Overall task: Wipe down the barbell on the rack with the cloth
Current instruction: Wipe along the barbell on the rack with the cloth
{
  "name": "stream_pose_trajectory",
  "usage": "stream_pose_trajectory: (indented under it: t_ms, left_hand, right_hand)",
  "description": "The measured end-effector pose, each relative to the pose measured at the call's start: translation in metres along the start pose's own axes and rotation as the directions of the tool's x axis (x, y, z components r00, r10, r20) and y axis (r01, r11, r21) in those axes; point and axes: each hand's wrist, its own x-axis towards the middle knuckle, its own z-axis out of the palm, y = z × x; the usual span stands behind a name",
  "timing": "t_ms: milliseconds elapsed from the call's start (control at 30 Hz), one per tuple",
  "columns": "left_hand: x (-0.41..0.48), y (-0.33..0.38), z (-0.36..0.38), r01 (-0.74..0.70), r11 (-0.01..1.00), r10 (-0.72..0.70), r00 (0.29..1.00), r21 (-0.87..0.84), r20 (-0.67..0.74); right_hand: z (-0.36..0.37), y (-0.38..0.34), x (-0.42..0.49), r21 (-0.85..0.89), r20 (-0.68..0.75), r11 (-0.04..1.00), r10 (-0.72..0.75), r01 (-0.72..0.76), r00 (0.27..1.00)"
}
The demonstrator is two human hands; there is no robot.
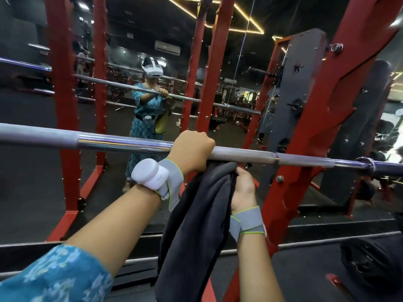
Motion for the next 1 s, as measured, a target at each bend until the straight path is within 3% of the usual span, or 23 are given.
stream_pose_trajectory:
  t_ms: [200,300,367,433,467,533,567,700,867,1000]
  left_hand:
    - [-0.001,-0.002,0.001,-0.017,1.0,0.017,1.0,0.003,0.006]
    - [-0.002,-0.005,0.004,-0.021,1.0,0.021,1.0,0.014,-0.012]
    - [-0.006,-0.01,0.005,-0.008,1.0,0.008,0.999,0.012,-0.033]
    - [-0.012,-0.018,0.002,0.013,1.0,-0.013,0.999,-0.004,-0.038]
    - [-0.015,-0.023,0.0,0.026,1.0,-0.026,0.999,-0.007,-0.041]
    - [-0.023,-0.036,-0.006,0.053,0.999,-0.052,0.998,0.005,-0.02]
    - [-0.029,-0.043,-0.008,0.067,0.998,-0.068,0.998,0.008,0.006]
    - [-0.048,-0.069,-0.009,0.137,0.991,-0.137,0.984,0.015,0.11]
    - [-0.06,-0.075,-0.006,0.193,0.981,-0.195,0.973,0.027,0.125]
    - [-0.062,-0.071,-0.004,0.214,0.975,-0.216,0.976,0.05,0.034]
  right_hand:
    - [0.001,-0.007,-0.015,-0.125,0.015,0.991,-0.044,0.046,0.999]
    - [0.009,-0.016,-0.036,-0.348,-0.013,0.923,-0.183,0.167,0.983]
    - [0.019,-0.024,-0.048,-0.377,0.008,0.857,-0.377,0.353,0.926]
    - [0.029,-0.031,-0.052,-0.35,0.034,0.687,-0.67,0.636,0.742]
    - [0.032,-0.033,-0.05,-0.446,0.076,0.522,-0.787,0.727,0.612]
    - [0.032,-0.027,-0.035,-0.662,0.244,0.158,-0.879,0.733,0.409]
    - [0.032,-0.017,-0.026,-0.723,0.33,0.017,-0.869,0.691,0.367]
    - [0.039,0.028,-0.002,-0.843,0.53,-0.414,-0.748,0.344,0.4]
    - [0.075,0.058,-0.01,-0.816,0.575,-0.546,-0.734,0.19,0.362]
    - [0.085,0.077,-0.019,-0.721,0.688,-0.658,-0.642,0.219,0.338]
